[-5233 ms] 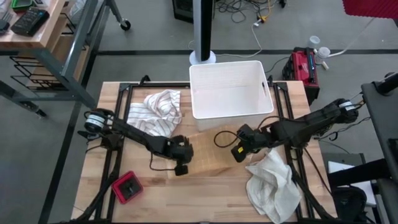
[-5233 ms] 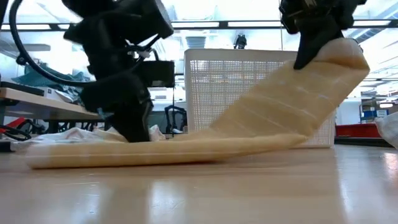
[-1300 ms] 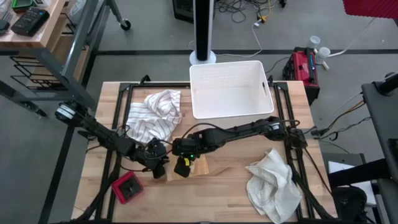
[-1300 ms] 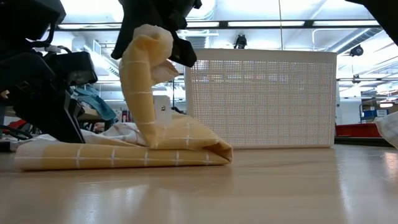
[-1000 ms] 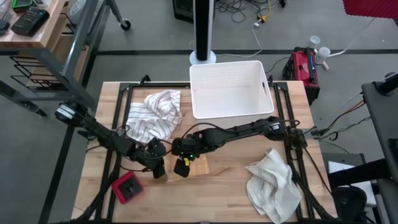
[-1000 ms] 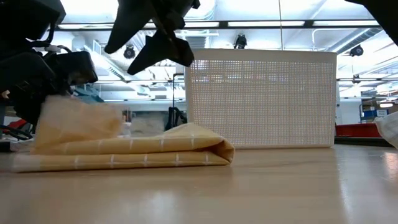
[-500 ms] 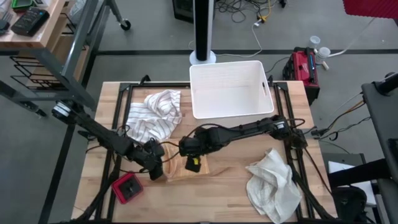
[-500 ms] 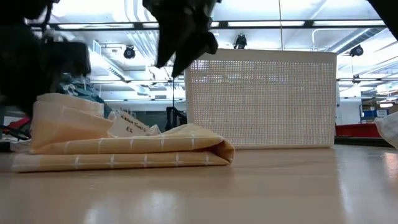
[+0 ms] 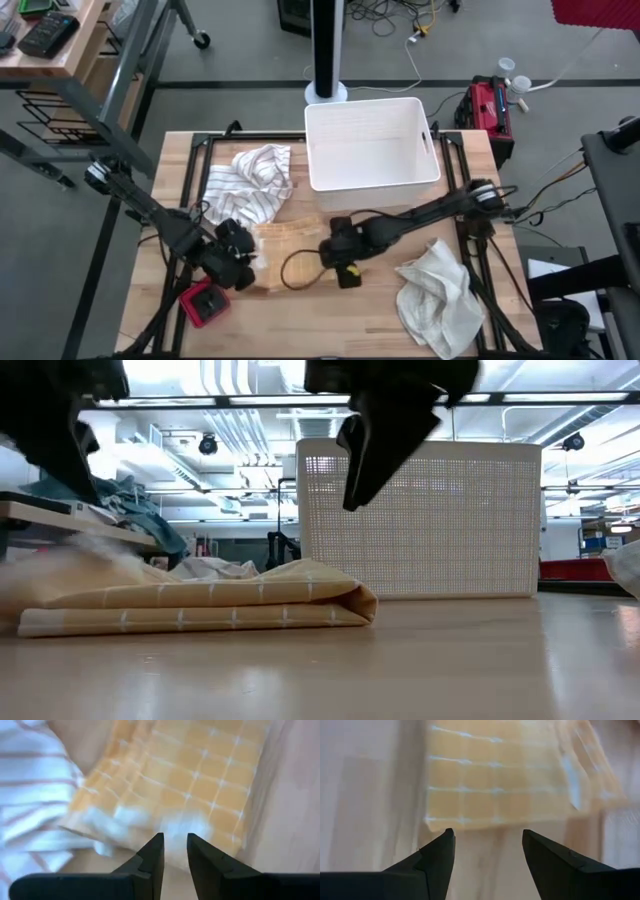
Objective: Fold towel
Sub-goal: Fold the yellow towel
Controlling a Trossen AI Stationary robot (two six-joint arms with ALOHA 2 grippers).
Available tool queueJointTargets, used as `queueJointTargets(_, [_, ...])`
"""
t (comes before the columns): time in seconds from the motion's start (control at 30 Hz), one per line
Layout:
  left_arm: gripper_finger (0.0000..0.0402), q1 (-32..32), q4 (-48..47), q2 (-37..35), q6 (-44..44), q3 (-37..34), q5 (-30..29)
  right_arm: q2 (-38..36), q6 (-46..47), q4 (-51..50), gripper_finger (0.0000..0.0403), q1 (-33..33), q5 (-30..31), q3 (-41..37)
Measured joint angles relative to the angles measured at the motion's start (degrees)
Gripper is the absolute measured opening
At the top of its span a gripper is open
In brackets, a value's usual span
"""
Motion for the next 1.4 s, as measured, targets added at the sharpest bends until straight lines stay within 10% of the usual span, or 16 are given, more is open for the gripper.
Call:
queueJointTargets(0.63, [0.0075,0.78,5.27,6.86,0.20,1.28,-4.34,-2.50,-7.88,30.02,0.0205,3.01,-2.35,-17.19])
queueJointTargets(1.23, [0.0075,1.32,6.06,10.80,-2.16,-2.24,-3.60,5.50,-2.39,32.30,0.0196,3.10,-1.66,-17.22])
queueJointTargets(1.4, [0.0075,1.35,6.29,10.80,-1.56,-2.31,-4.14,5.79,0.48,32.57,0.0133,2.99,-0.68,-17.12])
